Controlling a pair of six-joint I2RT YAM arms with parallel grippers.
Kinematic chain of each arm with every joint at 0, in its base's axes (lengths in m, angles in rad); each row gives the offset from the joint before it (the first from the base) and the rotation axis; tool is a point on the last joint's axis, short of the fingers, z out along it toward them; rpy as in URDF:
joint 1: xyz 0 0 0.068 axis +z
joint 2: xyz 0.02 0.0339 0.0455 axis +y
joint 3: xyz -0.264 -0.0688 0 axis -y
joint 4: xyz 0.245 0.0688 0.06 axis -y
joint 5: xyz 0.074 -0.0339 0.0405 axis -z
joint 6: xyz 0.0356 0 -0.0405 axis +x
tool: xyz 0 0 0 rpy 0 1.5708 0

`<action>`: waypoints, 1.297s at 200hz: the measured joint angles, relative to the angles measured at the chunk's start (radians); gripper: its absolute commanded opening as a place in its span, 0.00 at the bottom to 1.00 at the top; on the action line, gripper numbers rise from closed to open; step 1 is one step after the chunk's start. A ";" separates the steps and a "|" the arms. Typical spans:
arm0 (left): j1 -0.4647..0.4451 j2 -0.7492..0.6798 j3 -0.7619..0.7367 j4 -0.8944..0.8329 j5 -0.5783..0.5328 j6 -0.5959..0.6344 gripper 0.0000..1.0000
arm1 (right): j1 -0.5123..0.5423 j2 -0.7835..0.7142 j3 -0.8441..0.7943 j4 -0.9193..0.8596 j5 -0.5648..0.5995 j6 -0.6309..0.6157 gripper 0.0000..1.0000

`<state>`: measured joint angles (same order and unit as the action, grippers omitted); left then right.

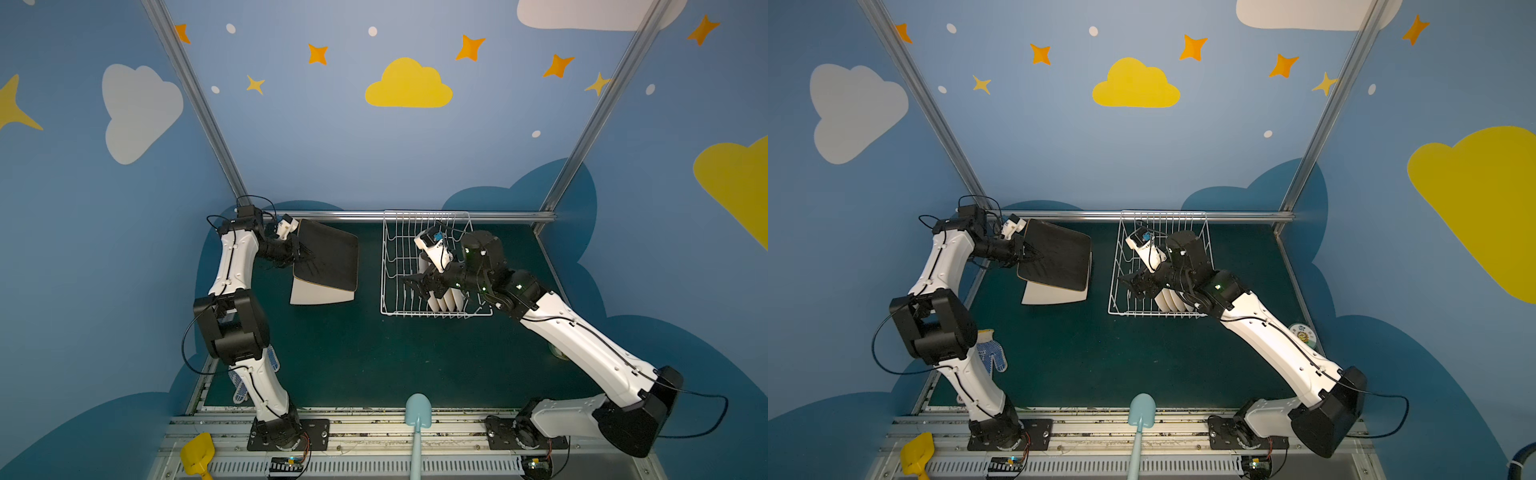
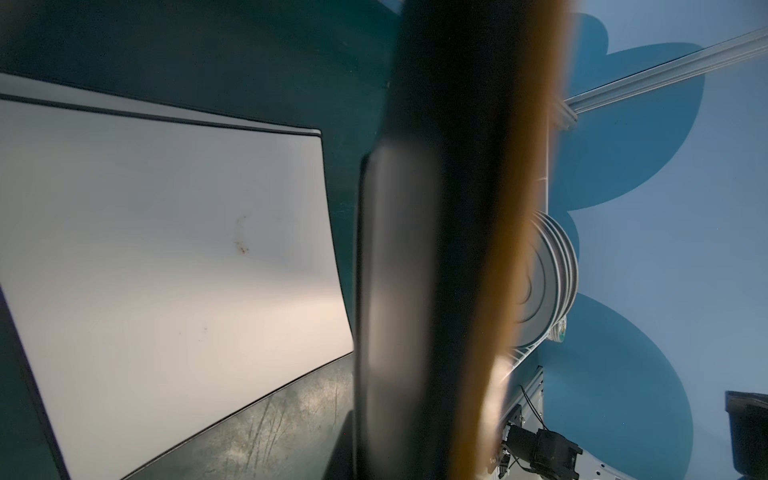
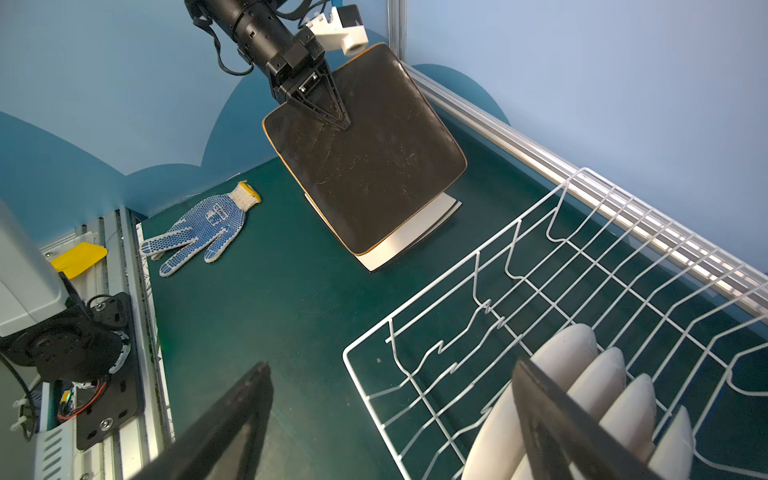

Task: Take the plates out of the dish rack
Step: 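Lower the dark plate onto the cream plates while the right gripper returns rackward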

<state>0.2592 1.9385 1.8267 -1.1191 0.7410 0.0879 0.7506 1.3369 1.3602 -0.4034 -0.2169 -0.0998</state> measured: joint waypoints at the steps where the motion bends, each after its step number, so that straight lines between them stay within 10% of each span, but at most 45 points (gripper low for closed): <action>1: 0.000 0.003 0.000 0.000 -0.002 0.002 0.03 | 0.000 0.001 0.000 0.000 0.000 -0.001 0.90; 259: 0.056 0.255 0.008 0.045 0.042 0.065 0.12 | 0.011 0.100 0.097 -0.018 -0.032 0.017 0.91</action>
<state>0.3157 2.1933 1.8351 -1.0737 0.7834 0.1528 0.7620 1.4368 1.4570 -0.4217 -0.2489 -0.0830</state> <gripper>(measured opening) 0.147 0.909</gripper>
